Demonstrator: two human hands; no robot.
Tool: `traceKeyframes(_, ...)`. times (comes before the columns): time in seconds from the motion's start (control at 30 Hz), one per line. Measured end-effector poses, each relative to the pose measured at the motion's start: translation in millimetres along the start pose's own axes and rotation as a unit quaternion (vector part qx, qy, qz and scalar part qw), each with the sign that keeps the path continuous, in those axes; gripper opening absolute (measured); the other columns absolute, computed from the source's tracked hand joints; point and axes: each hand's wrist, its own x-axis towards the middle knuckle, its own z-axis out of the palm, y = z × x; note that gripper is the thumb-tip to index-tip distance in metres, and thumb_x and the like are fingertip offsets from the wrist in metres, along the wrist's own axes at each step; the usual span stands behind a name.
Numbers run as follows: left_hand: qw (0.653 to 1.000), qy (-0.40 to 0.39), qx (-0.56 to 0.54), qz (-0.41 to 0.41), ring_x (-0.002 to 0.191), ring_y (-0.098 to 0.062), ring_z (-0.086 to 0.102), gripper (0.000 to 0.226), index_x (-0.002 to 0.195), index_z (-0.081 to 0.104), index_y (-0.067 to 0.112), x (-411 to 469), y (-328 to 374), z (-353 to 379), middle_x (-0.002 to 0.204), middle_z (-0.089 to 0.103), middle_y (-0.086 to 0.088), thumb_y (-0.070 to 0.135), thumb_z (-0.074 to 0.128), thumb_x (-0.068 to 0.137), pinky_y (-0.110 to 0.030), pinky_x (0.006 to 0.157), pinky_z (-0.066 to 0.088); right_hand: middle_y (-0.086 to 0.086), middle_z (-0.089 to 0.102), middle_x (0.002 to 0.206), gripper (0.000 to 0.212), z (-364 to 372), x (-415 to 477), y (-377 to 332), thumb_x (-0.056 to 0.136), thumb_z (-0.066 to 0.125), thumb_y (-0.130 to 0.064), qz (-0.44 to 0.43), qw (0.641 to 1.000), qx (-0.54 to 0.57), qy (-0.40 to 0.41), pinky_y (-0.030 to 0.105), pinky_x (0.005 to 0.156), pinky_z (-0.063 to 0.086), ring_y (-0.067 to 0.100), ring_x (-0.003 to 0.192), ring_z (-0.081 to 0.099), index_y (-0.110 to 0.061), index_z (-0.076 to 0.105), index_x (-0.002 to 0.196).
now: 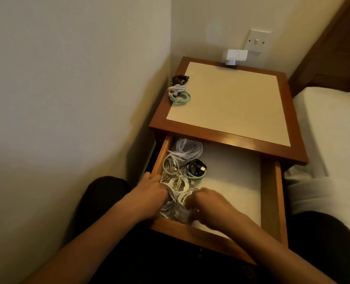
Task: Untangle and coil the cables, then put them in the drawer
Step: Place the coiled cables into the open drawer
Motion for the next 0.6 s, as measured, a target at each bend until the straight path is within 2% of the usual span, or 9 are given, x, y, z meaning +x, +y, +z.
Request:
traceKeyframes(0.03, 1.0, -0.011, 0.014, 0.004, 0.114, -0.022, 0.044, 0.017, 0.107, 0.07, 0.023, -0.6, -0.4, -0.9, 0.113, 0.061, 0.003, 0.024, 0.057, 0.098, -0.043, 0.093, 0.03, -0.001, 0.066, 0.09, 0.012, 7.5, 1.5, -1.0, 0.081, 0.078, -0.025, -0.006, 1.0, 0.002, -0.013, 0.03, 0.065, 0.043, 0.022, 0.081, 0.06, -0.028, 0.073, 0.092)
traceKeyframes(0.1, 1.0, -0.028, -0.002, -0.008, 0.113, -0.022, 0.047, 0.018, 0.105, 0.072, 0.024, -0.1, -3.4, 0.6, 0.108, 0.061, 0.001, 0.022, 0.057, 0.096, -0.043, 0.095, 0.033, -0.002, 0.056, 0.076, 0.018, 15.2, 4.0, -2.1, 0.081, 0.074, -0.015, -0.03, 0.999, 0.01, -0.028, 0.03, 0.058, 0.039, 0.02, 0.071, 0.053, -0.024, 0.06, 0.076)
traceKeyframes(0.17, 0.998, -0.025, -0.06, -0.021, 0.111, -0.021, 0.051, 0.024, 0.107, 0.074, 0.027, -2.1, -8.5, -2.7, 0.108, 0.062, 0.001, 0.02, 0.055, 0.095, -0.041, 0.097, 0.039, 0.0, 0.064, 0.085, 0.01, 9.7, 4.5, 0.2, 0.085, 0.071, -0.011, -0.037, 0.999, 0.016, -0.034, 0.032, 0.067, 0.049, 0.02, 0.079, 0.06, -0.018, 0.065, 0.082)
traceKeyframes(0.2, 0.996, -0.016, -0.088, -0.022, 0.109, -0.018, 0.054, 0.025, 0.109, 0.074, 0.028, -3.6, -11.3, -6.5, 0.109, 0.064, 0.002, 0.02, 0.054, 0.095, -0.039, 0.098, 0.042, 0.0, 0.071, 0.096, 0.006, 1.3, 2.2, 1.1, 0.089, 0.071, -0.013, -0.035, 0.998, 0.025, -0.038, 0.034, 0.076, 0.056, 0.019, 0.088, 0.066, -0.018, 0.073, 0.093)
traceKeyframes(0.23, 0.993, -0.002, -0.117, -0.023, 0.108, -0.015, 0.056, 0.025, 0.109, 0.075, 0.028, -4.9, -14.6, -11.3, 0.109, 0.066, 0.004, 0.02, 0.054, 0.096, -0.036, 0.099, 0.044, -0.002, 0.075, 0.104, 0.013, -8.4, 1.0, 3.3, 0.093, 0.071, -0.016, -0.032, 0.998, 0.043, -0.032, 0.033, 0.084, 0.058, 0.015, 0.092, 0.069, -0.019, 0.078, 0.103)
traceKeyframes(0.33, 0.971, 0.087, -0.217, -0.056, 0.096, -0.004, 0.062, 0.024, 0.107, 0.076, 0.027, -4.3, -27.6, -25.2, 0.106, 0.071, 0.009, 0.019, 0.056, 0.097, -0.027, 0.091, 0.052, -0.007, 0.077, 0.103, 0.015, -38.8, 9.8, 5.9, 0.098, 0.067, -0.027, -0.025, 0.994, 0.087, 0.066, 0.034, 0.087, 0.06, 0.006, 0.09, 0.07, -0.024, 0.078, 0.108)
traceKeyframes(0.43, 0.932, 0.205, -0.272, -0.12, 0.085, -0.004, 0.063, 0.023, 0.102, 0.076, 0.028, 9.1, -40.7, -30.4, 0.097, 0.073, 0.011, 0.017, 0.058, 0.095, -0.033, 0.085, 0.056, -0.002, 0.071, 0.115, 0.03, -55.1, 45.3, 1.0, 0.095, 0.069, -0.039, 0.01, 0.974, 0.087, 0.207, 0.041, 0.088, 0.057, 0.016, 0.101, 0.067, -0.023, 0.07, 0.121)
traceKeyframes(0.5, 0.9, 0.252, -0.324, -0.149, 0.088, -0.003, 0.063, 0.021, 0.104, 0.076, 0.028, 19.0, -43.6, -29.2, 0.097, 0.072, 0.012, 0.016, 0.06, 0.096, -0.032, 0.085, 0.056, 0.003, 0.063, 0.128, 0.046, -52.0, 73.6, -5.2, 0.092, 0.071, -0.043, 0.013, 0.977, 0.067, 0.204, 0.039, 0.09, 0.054, 0.023, 0.113, 0.062, -0.02, 0.063, 0.131)
traceKeyframes(0.6, 0.87, 0.289, -0.363, -0.169, 0.09, -0.003, 0.062, 0.018, 0.107, 0.073, 0.028, 26.7, -44.1, -26.2, 0.1, 0.068, 0.011, 0.018, 0.063, 0.096, -0.03, 0.084, 0.056, 0.007, 0.068, 0.104, 0.022, -46.1, 101.9, -9.7, 0.097, 0.063, -0.034, 0.008, 0.983, 0.02, 0.183, 0.04, 0.076, 0.053, 0.028, 0.098, 0.065, -0.016, 0.07, 0.108)
